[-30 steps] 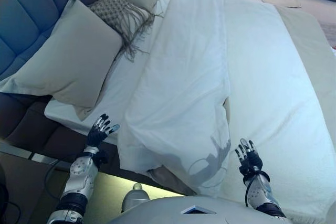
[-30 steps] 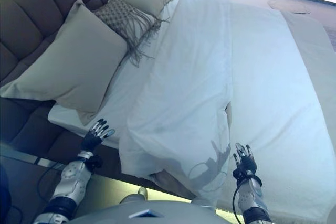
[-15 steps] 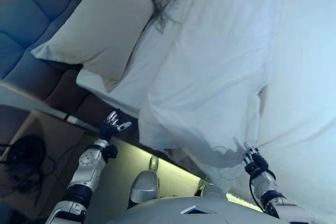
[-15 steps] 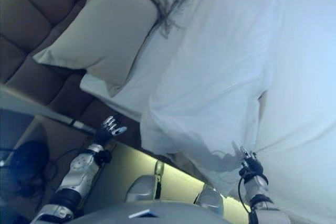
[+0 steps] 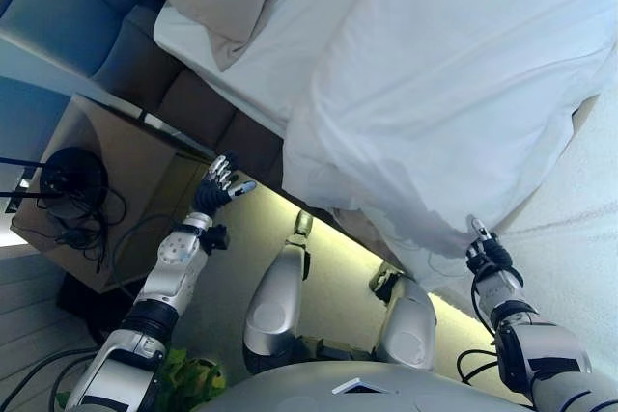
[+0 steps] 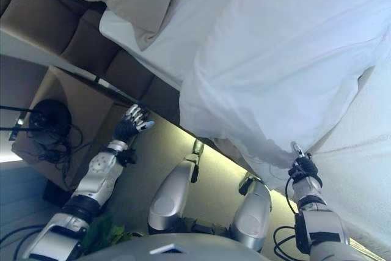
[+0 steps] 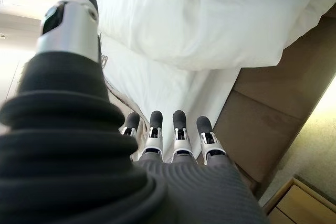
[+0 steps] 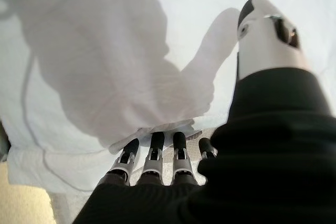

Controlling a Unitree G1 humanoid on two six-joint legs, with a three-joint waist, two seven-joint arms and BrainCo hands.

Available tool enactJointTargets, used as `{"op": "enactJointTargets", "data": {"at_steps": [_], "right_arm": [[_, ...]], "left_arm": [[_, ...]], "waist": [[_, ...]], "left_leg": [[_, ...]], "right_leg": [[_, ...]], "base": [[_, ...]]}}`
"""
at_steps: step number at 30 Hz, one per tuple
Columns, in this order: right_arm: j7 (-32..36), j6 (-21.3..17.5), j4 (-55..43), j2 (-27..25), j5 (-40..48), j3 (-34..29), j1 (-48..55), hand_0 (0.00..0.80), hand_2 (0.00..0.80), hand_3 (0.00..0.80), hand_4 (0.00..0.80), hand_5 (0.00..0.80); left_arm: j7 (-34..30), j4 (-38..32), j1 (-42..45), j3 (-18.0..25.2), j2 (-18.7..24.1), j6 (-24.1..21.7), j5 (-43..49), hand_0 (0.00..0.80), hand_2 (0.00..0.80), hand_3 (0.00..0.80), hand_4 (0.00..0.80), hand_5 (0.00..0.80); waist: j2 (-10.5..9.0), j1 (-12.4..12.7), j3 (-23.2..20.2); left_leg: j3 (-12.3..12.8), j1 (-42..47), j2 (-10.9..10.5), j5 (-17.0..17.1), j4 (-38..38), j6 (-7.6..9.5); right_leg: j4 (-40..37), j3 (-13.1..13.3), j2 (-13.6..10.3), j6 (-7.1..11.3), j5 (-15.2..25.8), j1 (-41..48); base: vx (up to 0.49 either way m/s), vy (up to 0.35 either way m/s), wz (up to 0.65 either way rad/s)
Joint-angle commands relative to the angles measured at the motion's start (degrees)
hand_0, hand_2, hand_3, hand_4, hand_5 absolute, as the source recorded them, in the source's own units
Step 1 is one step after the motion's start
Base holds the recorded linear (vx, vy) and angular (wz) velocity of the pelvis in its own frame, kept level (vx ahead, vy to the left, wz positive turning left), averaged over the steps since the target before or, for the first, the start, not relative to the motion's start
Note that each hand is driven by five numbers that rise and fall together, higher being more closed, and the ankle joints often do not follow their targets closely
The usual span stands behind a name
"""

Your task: Make the bed neatly

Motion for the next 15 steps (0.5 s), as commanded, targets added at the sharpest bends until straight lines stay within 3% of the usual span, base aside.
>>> {"op": "enactJointTargets", "data": {"at_steps": [1, 10, 15], "right_arm": [[1.7, -3.8, -3.2, 1.4, -0.1, -0.6, 6.2, 0.0, 0.0, 0.0, 0.0, 0.0], [-0.7, 3.5, 1.4, 1.7, -8.8, -0.7, 8.6, 0.0, 0.0, 0.0, 0.0, 0.0], [-2.5, 4.7, 2.8, 1.9, -9.6, -0.8, 9.3, 0.0, 0.0, 0.0, 0.0, 0.0]], "left_arm": [[0.6, -3.5, 1.0, 2.1, 1.3, -4.6, -1.3, 0.0, 0.0, 0.0, 0.0, 0.0], [0.8, -1.1, 0.8, 2.9, 0.0, -6.0, -1.2, 0.0, 0.0, 0.0, 0.0, 0.0], [1.9, -1.2, 1.1, 2.8, -0.3, -6.2, -1.0, 0.0, 0.0, 0.0, 0.0, 0.0]], "waist": [[-1.49, -0.4, -2.2], [-1.38, -1.3, -2.4], [-1.11, -1.5, -2.6]], "left_leg": [[1.0, -2.0, 1.9, -5.3, 6.6, -0.08], [2.1, -0.6, 2.2, -4.6, 4.5, 0.04], [2.3, 0.2, 2.3, -3.5, 2.1, -0.14]], "right_leg": [[-7.5, 4.6, -2.4, 3.09, 7.8, 2.1], [-9.5, 5.1, -2.4, 3.76, 8.4, 3.3], [-10.9, 4.7, -2.0, 4.02, 8.7, 4.4]], "base": [[-0.002, 0.038, -0.03], [-0.005, 0.036, -0.07], [-0.004, 0.007, 0.0]]}}
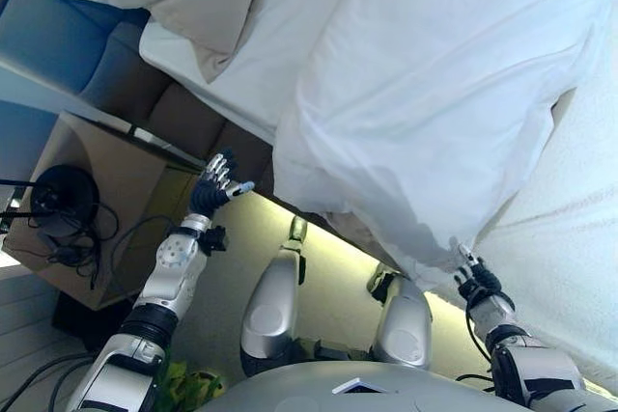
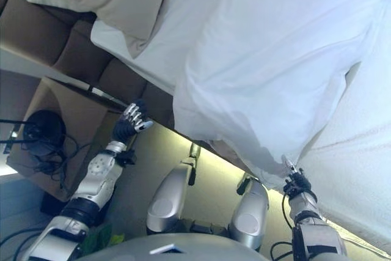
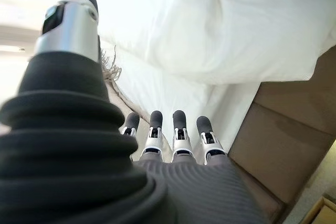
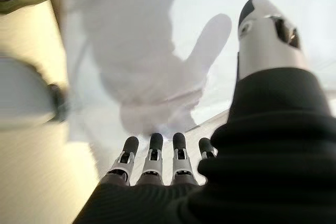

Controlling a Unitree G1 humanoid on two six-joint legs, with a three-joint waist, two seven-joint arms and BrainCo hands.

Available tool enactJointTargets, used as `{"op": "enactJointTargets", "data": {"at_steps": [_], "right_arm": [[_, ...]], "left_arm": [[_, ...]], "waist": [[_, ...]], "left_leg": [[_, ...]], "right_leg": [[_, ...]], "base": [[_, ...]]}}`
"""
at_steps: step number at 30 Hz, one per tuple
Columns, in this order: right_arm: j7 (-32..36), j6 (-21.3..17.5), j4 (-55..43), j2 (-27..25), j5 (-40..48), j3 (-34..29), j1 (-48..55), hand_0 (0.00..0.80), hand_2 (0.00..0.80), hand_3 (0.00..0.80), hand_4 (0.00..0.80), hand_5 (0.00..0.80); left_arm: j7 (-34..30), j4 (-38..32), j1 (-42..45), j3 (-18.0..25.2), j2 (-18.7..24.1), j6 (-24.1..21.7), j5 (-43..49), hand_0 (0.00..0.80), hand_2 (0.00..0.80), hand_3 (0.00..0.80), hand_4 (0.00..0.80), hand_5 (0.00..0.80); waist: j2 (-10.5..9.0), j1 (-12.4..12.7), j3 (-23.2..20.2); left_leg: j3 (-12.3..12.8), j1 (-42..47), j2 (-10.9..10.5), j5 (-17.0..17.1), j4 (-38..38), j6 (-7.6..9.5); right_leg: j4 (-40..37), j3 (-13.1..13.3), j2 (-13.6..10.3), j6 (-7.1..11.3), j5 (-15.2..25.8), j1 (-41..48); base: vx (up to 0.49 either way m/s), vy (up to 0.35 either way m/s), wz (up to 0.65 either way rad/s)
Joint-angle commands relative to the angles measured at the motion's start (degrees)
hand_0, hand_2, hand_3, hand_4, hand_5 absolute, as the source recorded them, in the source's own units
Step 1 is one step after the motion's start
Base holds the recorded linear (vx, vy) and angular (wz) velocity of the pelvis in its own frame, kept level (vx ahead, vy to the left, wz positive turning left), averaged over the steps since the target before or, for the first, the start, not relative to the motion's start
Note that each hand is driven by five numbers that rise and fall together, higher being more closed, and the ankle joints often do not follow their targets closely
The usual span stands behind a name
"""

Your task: Make the bed neatly

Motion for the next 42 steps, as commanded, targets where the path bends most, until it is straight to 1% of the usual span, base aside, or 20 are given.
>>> {"op": "enactJointTargets", "data": {"at_steps": [1, 5, 8, 11, 12, 14, 17, 22, 25, 28, 33, 39, 42], "right_arm": [[-1.0, 1.0, 1.1, -1.2, -0.6, -1.1, 3.7, 0.0, 0.0, 0.0, 0.0, 0.0], [-0.6, 1.9, 1.9, -2.2, -2.2, -2.3, 5.2, 0.0, 0.0, 0.0, 0.0, 0.0], [1.6, 2.1, 3.1, -3.2, -3.6, -2.9, 5.9, 0.0, 0.0, 0.0, 0.0, 0.0], [2.0, 0.5, 3.2, -3.5, -6.3, -2.7, 5.6, 0.0, 0.0, 0.0, 0.0, 0.0], [0.9, -0.5, 2.9, -3.6, -7.6, -2.3, 5.1, 0.0, 0.0, 0.0, 0.0, 0.0], [-1.3, -1.3, 2.3, -4.2, -8.7, -1.4, 3.6, 0.0, 0.0, 0.0, 0.0, 0.0], [-5.1, -2.4, 1.6, -5.7, -10.2, 0.0, 0.6, 0.0, 0.0, 0.0, 0.0, 0.0], [-8.6, -2.4, 0.4, -10.3, -9.2, 0.4, -5.3, 0.0, 0.0, 0.0, 0.0, 0.0], [-8.5, -2.1, 0.4, -12.5, -8.1, -0.1, -7.5, 0.0, 0.0, 0.0, 0.0, 0.0], [-6.4, -2.2, 0.1, -14.1, -6.4, -0.6, -9.6, 0.0, 0.0, 0.0, 0.0, 0.0], [-2.3, -2.4, -1.3, -12.8, -5.1, -0.1, -11.0, 0.0, 0.0, 0.0, 0.0, 0.0], [1.7, -2.2, -1.8, -9.0, -4.0, 0.9, -10.9, 0.0, 0.0, 0.0, 0.0, 0.0], [2.7, -2.0, -2.0, -6.4, -4.7, 2.3, -11.1, 0.0, 0.0, 0.0, 0.0, 0.0]], "left_arm": [[1.6, -1.0, -0.1, 2.6, -0.2, -4.0, -0.8, 0.0, 0.0, 0.0, 0.0, 0.0], [2.0, -0.1, -0.1, 3.4, -0.4, -4.4, -1.3, 0.0, 0.0, 0.0, 0.0, 0.0], [2.2, -0.4, -0.3, 3.8, -0.2, -4.5, -1.8, 0.0, 0.0, 0.0, 0.0, 0.0], [2.3, -1.2, -0.5, 3.9, -0.1, -4.7, -1.8, 0.0, 0.0, 0.0, 0.0, 0.0], [2.2, -1.2, -0.7, 3.8, -0.1, -5.1, -1.8, 0.0, 0.0, 0.0, 0.0, 0.0], [2.3, -1.5, -1.3, 3.6, 0.0, -5.2, -1.8, 0.0, 0.0, 0.0, 0.0, 0.0], [2.9, -2.6, -2.2, 2.9, 0.3, -5.2, -2.0, 0.0, 0.0, 0.0, 0.0, 0.0], [3.5, -6.3, -3.1, 2.1, 1.7, -4.1, -2.1, 0.0, 0.0, 0.0, 0.0, 0.0], [3.0, -7.6, -3.4, 2.2, 2.4, -3.9, -2.8, 0.0, 0.0, 0.0, 0.0, 0.0], [2.5, -9.2, -3.7, 2.2, 3.2, -3.4, -3.3, 0.0, 0.0, 0.0, 0.0, 0.0], [1.6, -9.6, -4.0, 2.3, 3.5, -4.2, -2.9, 0.0, 0.0, 0.0, 0.0, 0.0], [0.8, -9.2, -4.3, 2.4, 3.1, -4.5, -3.0, 0.0, 0.0, 0.0, 0.0, 0.0], [0.8, -8.9, -4.8, 1.8, 2.3, -4.2, -2.9, 0.0, 0.0, 0.0, 0.0, 0.0]], "waist": [[-0.04, -0.1, -1.4], [-0.01, -0.9, -1.5], [0.07, -1.5, -1.1], [0.16, -1.5, -0.3], [0.26, -1.4, 0.3], [0.56, -1.4, 1.0], [1.38, -1.0, 2.4], [2.73, 0.0, 4.6], [3.3, 0.6, 5.4], [3.73, 1.4, 5.9], [3.57, 2.2, 6.2], [3.65, 2.9, 5.9], [4.17, 3.2, 5.6]], "left_leg": [[0.9, -0.8, 1.9, -3.2, 2.6, -0.32], [1.1, -0.6, 1.9, -2.8, 1.8, -0.46], [1.3, -1.0, 2.0, -2.3, 1.5, -0.5], [1.4, -1.8, 1.9, -2.2, 1.7, -0.48], [1.4, -2.2, 1.9, -2.4, 2.2, -0.51], [1.3, -3.4, 1.6, -2.0, 2.5, -0.41], [1.5, -5.0, 1.3, -1.8, 3.2, -0.37], [1.5, -7.5, 0.7, -0.6, 3.3, -0.4], [1.3, -8.5, 0.3, 0.0, 3.1, -0.43], [1.0, -9.4, 0.0, 0.7, 2.8, -0.38], [0.8, -10.3, -0.2, 1.2, 2.4, -0.24], [0.3, -10.6, -0.6, 0.8, 3.1, 0.02], [0.2, -10.5, -0.9, 0.8, 3.4, 0.16]], "right_leg": [[-10.4, 3.5, -2.4, 3.96, 8.5, 4.3], [-10.2, 3.8, -2.5, 4.11, 8.6, 3.9], [-10.3, 4.2, -2.4, 4.15, 8.7, 3.3], [-10.2, 4.5, -2.4, 4.13, 8.8, 2.5], [-9.8, 4.6, -2.4, 4.15, 8.7, 2.1], [-9.6, 4.7, -2.6, 4.1, 9.0, 0.9], [-9.0, 4.9, -2.7, 4.09, 8.8, -0.5], [-9.2, 4.5, -3.1, 4.24, 9.6, -2.1], [-9.1, 3.9, -3.5, 4.43, 10.0, -3.0], [-9.3, 3.2, -3.7, 4.59, 10.4, -3.7], [-9.2, 2.4, -3.8, 4.51, 10.5, -4.5], [-8.1, 1.9, -4.3, 4.3, 10.2, -4.9], [-7.7, 1.6, -4.7, 4.27, 10.0, -4.6]], "base": [[-0.013, 0.035, -0.01], [-0.017, 0.034, -0.01], [-0.043, 0.023, -0.03], [-0.062, -0.012, -0.07], [-0.085, -0.023, -0.07], [-0.091, -0.01, -0.09], [-0.086, -0.015, -0.07], [-0.094, -0.025, 0.0], [-0.058, -0.025, 0.02], [-0.044, -0.034, 0.04], [-0.014, -0.023, 0.05], [0.013, 0.001, 0.04], [0.044, 0.034, 0.03]]}}
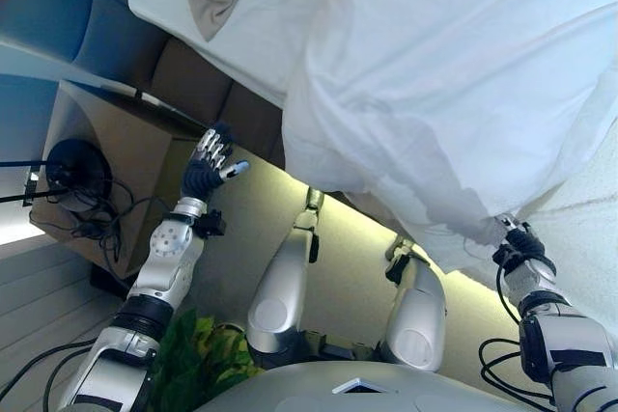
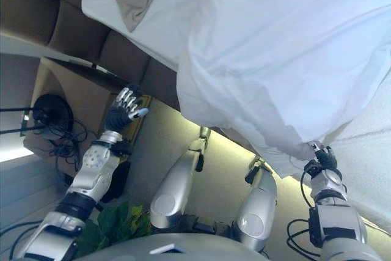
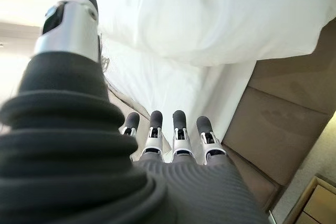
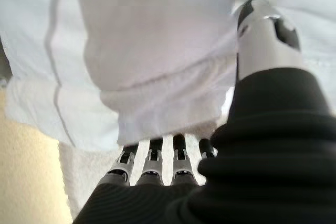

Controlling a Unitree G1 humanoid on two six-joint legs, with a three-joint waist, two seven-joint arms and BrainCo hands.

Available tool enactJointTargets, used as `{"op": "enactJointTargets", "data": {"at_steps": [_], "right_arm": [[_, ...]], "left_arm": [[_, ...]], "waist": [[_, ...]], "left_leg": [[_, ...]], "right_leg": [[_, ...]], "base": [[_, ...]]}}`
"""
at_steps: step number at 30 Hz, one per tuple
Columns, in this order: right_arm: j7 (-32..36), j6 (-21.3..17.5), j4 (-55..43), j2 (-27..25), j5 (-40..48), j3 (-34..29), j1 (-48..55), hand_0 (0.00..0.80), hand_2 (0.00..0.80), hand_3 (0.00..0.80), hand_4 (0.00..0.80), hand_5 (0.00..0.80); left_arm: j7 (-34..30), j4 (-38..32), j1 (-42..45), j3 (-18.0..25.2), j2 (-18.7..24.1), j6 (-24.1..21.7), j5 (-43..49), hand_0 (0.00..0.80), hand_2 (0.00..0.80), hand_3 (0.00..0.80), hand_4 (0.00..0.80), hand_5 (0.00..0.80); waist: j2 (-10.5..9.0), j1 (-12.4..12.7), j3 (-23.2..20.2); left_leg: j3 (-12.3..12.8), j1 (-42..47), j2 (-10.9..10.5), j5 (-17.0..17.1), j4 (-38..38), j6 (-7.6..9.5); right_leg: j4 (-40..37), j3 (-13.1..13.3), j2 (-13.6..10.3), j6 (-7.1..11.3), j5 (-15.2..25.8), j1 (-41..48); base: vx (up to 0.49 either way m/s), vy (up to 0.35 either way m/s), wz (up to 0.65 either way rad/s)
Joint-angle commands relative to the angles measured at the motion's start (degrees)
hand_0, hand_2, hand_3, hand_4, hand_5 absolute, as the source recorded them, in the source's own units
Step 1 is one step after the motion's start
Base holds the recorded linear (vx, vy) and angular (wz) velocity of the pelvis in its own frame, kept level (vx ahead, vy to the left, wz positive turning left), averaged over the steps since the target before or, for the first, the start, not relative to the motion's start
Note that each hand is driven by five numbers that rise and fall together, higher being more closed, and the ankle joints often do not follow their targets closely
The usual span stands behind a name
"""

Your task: Make the bed neatly

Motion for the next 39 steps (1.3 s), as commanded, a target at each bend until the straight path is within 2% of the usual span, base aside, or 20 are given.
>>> {"op": "enactJointTargets", "data": {"at_steps": [1, 6, 7, 8, 9, 10, 25, 31, 39], "right_arm": [[3.8, -1.0, -1.9, 3.4, 0.0, 2.5, -1.2, 0.0, 0.0, 0.0, 0.0, 0.0], [3.8, -0.6, -2.9, 5.9, -1.0, 4.5, -2.8, 0.0, 0.0, 0.0, 0.0, 0.0], [3.6, -0.5, -3.1, 6.1, -1.0, 4.7, -3.0, 0.075, 0.075, 0.075, 0.075, 0.075], [3.1, -0.1, -3.3, 6.4, -0.8, 5.0, -3.5, 0.445, 0.445, 0.445, 0.445, 0.445], [3.0, -0.1, -3.3, 6.5, -0.7, 5.1, -3.7, 0.64, 0.64, 0.64, 0.64, 0.64], [3.1, -0.2, -3.3, 6.6, -0.5, 5.3, -3.7, 0.8, 0.8, 0.8, 0.8, 0.8], [4.3, 0.7, -1.8, 6.0, 0.3, 3.6, 0.6, 0.8, 0.8, 0.8, 0.8, 0.8], [3.8, 2.1, 0.0, 5.3, 0.3, 1.8, 3.8, 0.8, 0.8, 0.8, 0.8, 0.8], [4.9, 6.5, 5.7, 3.5, -2.7, -0.6, 8.0, 0.8, 0.8, 0.8, 0.8, 0.8]], "left_arm": [[-0.3, -3.0, -2.8, 1.2, 0.0, -2.6, -0.9, 0.0, 0.0, 0.0, 0.0, 0.0], [-0.1, -2.9, -2.7, 0.0, -0.7, -2.8, -0.7, 0.0, 0.0, 0.0, 0.0, 0.0], [0.0, -2.9, -2.8, -0.1, -0.7, -2.8, -0.7, 0.0, 0.0, 0.0, 0.0, 0.0], [0.0, -2.8, -3.0, -0.2, -0.9, -2.6, -0.7, 0.0, 0.0, 0.0, 0.0, 0.0], [0.0, -2.5, -3.0, -0.2, -1.0, -2.7, -0.7, 0.0, 0.0, 0.0, 0.0, 0.0], [0.0, -2.4, -3.1, -0.3, -1.0, -2.7, -0.9, 0.0, 0.0, 0.0, 0.0, 0.0], [0.1, -1.6, -1.6, 0.7, -0.5, -4.5, -0.6, 0.0, 0.0, 0.0, 0.0, 0.0], [0.2, -1.5, -0.5, 1.4, -0.6, -5.5, -0.7, 0.0, 0.0, 0.0, 0.0, 0.0], [1.0, -1.3, -0.1, 1.6, -1.0, -6.5, -0.9, 0.0, 0.0, 0.0, 0.0, 0.0]], "waist": [[0.96, 1.5, 0.8], [1.73, 2.0, 0.3], [1.78, 2.0, 0.2], [1.89, 2.1, 0.2], [1.95, 2.1, 0.2], [2.02, 2.1, 0.2], [1.19, 1.3, 0.2], [0.98, 0.6, 0.1], [0.82, -0.9, 0.7]], "left_leg": [[-0.5, -4.3, 0.0, -0.8, 4.8, -0.47], [-0.6, -4.2, -0.4, -0.8, 5.1, -0.51], [-0.6, -4.2, -0.5, -0.7, 5.1, -0.52], [-0.6, -4.2, -0.5, -0.6, 5.0, -0.59], [-0.6, -4.1, -0.5, -0.6, 5.0, -0.61], [-0.5, -4.2, -0.5, -0.6, 5.0, -0.65], [-0.1, -4.1, 0.2, -0.9, 5.3, -0.9], [0.1, -4.1, 0.5, -1.2, 5.5, -1.05], [0.6, -3.8, 0.8, -1.4, 5.0, -1.11]], "right_leg": [[-5.5, 1.3, -4.4, 3.17, 7.4, 1.5], [-5.3, 1.1, -4.9, 3.24, 7.4, 1.8], [-5.3, 1.1, -5.0, 3.27, 7.4, 1.9], [-5.5, 1.0, -5.1, 3.32, 7.4, 2.0], [-5.5, 0.9, -5.2, 3.35, 7.5, 2.1], [-5.5, 0.9, -5.2, 3.42, 7.5, 2.0], [-5.5, 1.5, -4.4, 3.53, 7.5, 2.2], [-5.5, 2.0, -4.3, 3.67, 7.4, 2.1], [-6.2, 3.2, -3.8, 3.97, 7.5, 1.9]], "base": [[0.044, 0.048, 0.04], [0.037, 0.036, 0.04], [0.029, 0.035, 0.02], [0.0, 0.0, 0.0], [0.0, 0.0, 0.0], [0.017, 0.017, 0.03], [0.004, -0.008, 0.01], [0.0, 0.0, 0.0], [0.0, 0.0, 0.0]]}}
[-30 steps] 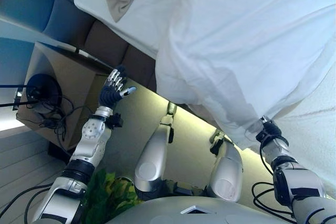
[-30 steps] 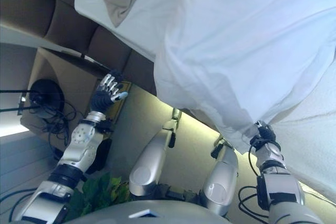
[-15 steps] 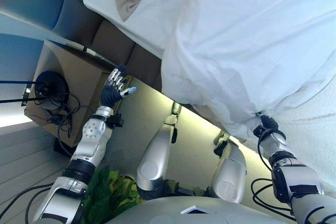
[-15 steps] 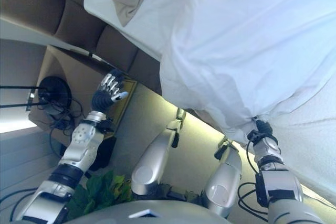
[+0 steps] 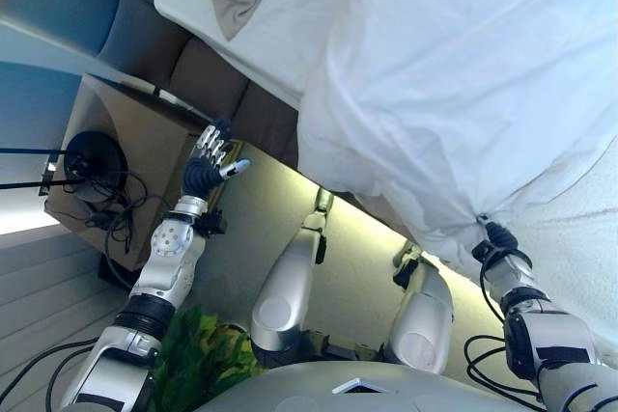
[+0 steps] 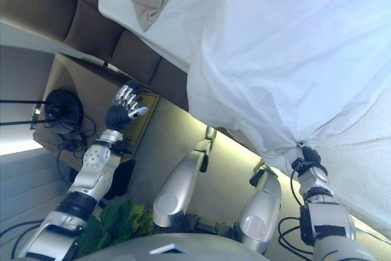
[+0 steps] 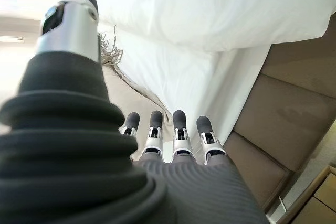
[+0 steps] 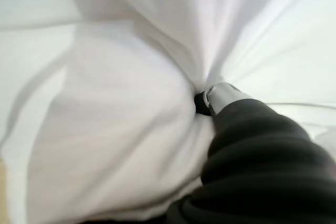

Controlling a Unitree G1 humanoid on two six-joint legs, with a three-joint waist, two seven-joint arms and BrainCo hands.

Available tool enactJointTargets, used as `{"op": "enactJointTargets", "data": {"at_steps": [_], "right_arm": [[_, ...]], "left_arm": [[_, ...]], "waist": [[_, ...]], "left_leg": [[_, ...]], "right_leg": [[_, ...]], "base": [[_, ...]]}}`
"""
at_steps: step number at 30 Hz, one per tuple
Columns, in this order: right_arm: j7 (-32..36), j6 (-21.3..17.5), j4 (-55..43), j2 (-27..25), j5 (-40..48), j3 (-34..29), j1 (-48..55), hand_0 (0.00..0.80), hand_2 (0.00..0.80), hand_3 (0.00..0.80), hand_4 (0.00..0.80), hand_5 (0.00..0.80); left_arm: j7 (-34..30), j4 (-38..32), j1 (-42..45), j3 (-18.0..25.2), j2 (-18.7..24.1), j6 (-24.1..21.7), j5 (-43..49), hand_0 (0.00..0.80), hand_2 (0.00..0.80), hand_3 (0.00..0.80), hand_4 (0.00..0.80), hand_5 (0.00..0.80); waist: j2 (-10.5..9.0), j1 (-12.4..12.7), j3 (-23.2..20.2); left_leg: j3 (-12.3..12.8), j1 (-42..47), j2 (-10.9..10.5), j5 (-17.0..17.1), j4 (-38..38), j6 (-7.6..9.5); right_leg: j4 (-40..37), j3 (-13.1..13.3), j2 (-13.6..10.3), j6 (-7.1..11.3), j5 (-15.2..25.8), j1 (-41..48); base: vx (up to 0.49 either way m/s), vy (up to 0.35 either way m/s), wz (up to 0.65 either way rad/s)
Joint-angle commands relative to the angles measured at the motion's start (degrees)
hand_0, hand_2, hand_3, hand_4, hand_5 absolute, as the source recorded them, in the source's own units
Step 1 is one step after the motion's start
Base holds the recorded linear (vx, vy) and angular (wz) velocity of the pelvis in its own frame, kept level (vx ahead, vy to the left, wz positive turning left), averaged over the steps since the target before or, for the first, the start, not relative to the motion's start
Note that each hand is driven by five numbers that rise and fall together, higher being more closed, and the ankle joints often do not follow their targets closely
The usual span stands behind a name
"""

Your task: Make the bed neatly

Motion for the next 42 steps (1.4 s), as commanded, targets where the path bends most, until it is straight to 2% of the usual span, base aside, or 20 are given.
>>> {"op": "enactJointTargets", "data": {"at_steps": [1, 6, 12, 13, 18, 22, 29, 35, 39, 42], "right_arm": [[1.3, 5.7, 5.3, 1.3, -3.5, -0.2, 8.8, 0.8, 0.8, 0.8, 0.8, 0.8], [1.1, 7.0, 5.5, 2.1, -6.2, 0.3, 9.8, 0.8, 0.8, 0.8, 0.8, 0.8], [-0.8, 7.3, 4.6, 1.9, -5.5, 0.4, 9.2, 0.8, 0.8, 0.8, 0.8, 0.8], [-1.6, 7.1, 4.5, 1.8, -5.3, 0.3, 9.1, 0.0, 0.0, 0.0, 0.0, 0.0], [-3.5, 5.7, 4.2, 1.5, -6.3, -0.1, 8.5, 0.0, 0.0, 0.0, 0.0, 0.0], [-8.4, 3.1, 3.6, 2.0, -4.6, -0.3, 8.5, 0.0, 0.0, 0.0, 0.0, 0.0], [-11.3, -5.5, 1.3, 1.8, 3.6, -4.4, 10.1, 0.0, 0.0, 0.0, 0.0, 0.0], [-18.0, -13.9, -1.4, 0.1, 4.3, -8.7, 11.3, 0.0, 0.0, 0.0, 0.0, 0.0], [-19.2, -17.4, -4.9, -0.1, 3.7, -10.8, 12.5, 0.0, 0.0, 0.0, 0.0, 0.0], [-20.1, -18.4, -9.3, 1.0, 2.1, -10.8, 13.8, 0.0, 0.0, 0.0, 0.0, 0.0]], "left_arm": [[1.3, -1.7, -0.6, 1.7, -0.7, -3.5, -0.7, 0.0, 0.0, 0.0, 0.0, 0.0], [2.4, -2.3, -0.2, 1.6, -1.3, -3.8, -0.4, 0.0, 0.0, 0.0, 0.0, 0.0], [2.9, -2.8, 0.6, 1.7, -1.7, -3.2, -0.9, 0.0, 0.0, 0.0, 0.0, 0.0], [2.8, -2.9, 0.7, 1.7, -1.7, -3.1, -1.1, 0.0, 0.0, 0.0, 0.0, 0.0], [2.6, -3.6, 0.6, 1.9, -1.2, -2.2, -1.3, 0.0, 0.0, 0.0, 0.0, 0.0], [2.1, -4.2, 0.8, 2.1, -0.8, -1.4, -1.2, 0.0, 0.0, 0.0, 0.0, 0.0], [1.4, -3.9, 1.1, 3.1, -0.1, 0.1, -1.3, 0.0, 0.0, 0.0, 0.0, 0.0], [1.3, -3.0, 1.9, 3.4, 1.0, 2.0, -1.1, 0.0, 0.0, 0.0, 0.0, 0.0], [0.4, -2.7, 2.9, 4.4, 1.3, 3.5, -1.1, 0.0, 0.0, 0.0, 0.0, 0.0], [-0.1, -1.9, 3.9, 5.2, 0.9, 4.5, -0.3, 0.0, 0.0, 0.0, 0.0, 0.0]], "waist": [[-0.44, -1.1, 1.2], [0.04, -1.7, 1.5], [0.75, -1.8, 1.2], [0.79, -1.8, 1.2], [0.49, -1.4, 1.0], [-0.34, -0.9, 0.1], [-2.69, -0.8, -2.4], [-4.12, -0.7, -5.2], [-4.83, -0.9, -7.6], [-5.28, -1.2, -9.6]], "left_leg": [[1.0, -3.8, 1.8, -1.9, 4.2, -1.58], [1.3, -3.5, 1.8, -1.8, 3.8, -1.49], [1.5, -2.7, 1.7, -1.8, 3.5, -1.66], [1.5, -2.7, 1.8, -1.8, 3.5, -1.71], [1.3, -2.3, 2.0, -1.9, 3.5, -1.98], [1.2, -1.1, 2.3, -2.1, 3.1, -2.15], [1.1, 2.4, 3.4, -3.4, 2.5, -2.53], [1.2, 6.8, 4.3, -4.2, 0.7, -2.73], [1.3, 9.4, 4.5, -4.0, -1.2, -2.54], [1.6, 11.7, 4.8, -4.1, -2.5, -2.48]], "right_leg": [[-6.9, 3.3, -2.6, 3.83, 7.5, 1.6], [-7.1, 3.9, -2.5, 3.71, 7.4, 1.6], [-7.6, 3.9, -2.7, 3.52, 7.2, 2.6], [-7.5, 3.9, -2.8, 3.52, 7.2, 2.7], [-8.0, 3.3, -2.8, 3.59, 7.2, 3.8], [-9.1, 2.7, -2.5, 3.68, 7.4, 5.7], [-11.1, 1.8, -1.6, 3.84, 7.8, 10.0], [-13.0, 0.9, -1.0, 4.09, 7.8, 14.4], [-14.4, 0.5, -0.7, 4.11, 8.2, 16.7], [-14.9, 0.4, -0.6, 4.1, 8.1, 18.0]], "base": [[0.0, 0.0, 0.0], [-0.002, 0.055, -0.08], [0.02, 0.048, -0.04], [0.012, 0.021, -0.04], [0.005, -0.007, -0.01], [0.035, -0.054, 0.0], [0.06, -0.08, 0.01], [0.088, -0.064, -0.02], [0.079, -0.027, 0.02], [0.111, 0.002, 0.02]]}}
